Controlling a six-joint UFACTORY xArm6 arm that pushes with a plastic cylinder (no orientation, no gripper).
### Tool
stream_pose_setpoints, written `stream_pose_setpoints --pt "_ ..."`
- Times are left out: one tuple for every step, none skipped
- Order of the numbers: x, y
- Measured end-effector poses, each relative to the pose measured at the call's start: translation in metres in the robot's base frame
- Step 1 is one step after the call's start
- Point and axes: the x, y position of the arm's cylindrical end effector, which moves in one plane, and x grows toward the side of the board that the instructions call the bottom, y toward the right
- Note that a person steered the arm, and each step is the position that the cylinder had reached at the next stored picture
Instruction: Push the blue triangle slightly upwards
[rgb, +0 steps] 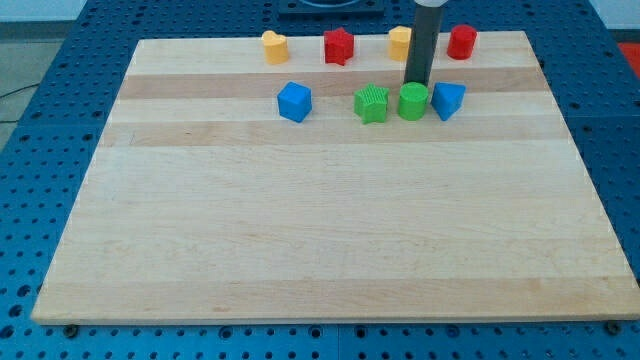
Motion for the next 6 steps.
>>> stream_pose_setpoints --pt "0.001 0.000" --pt "0.006 0.012" --pt "0.013 0.045" --pt "0.013 0.064" --pt "-0.020 0.111" --pt "0.052 0.148"
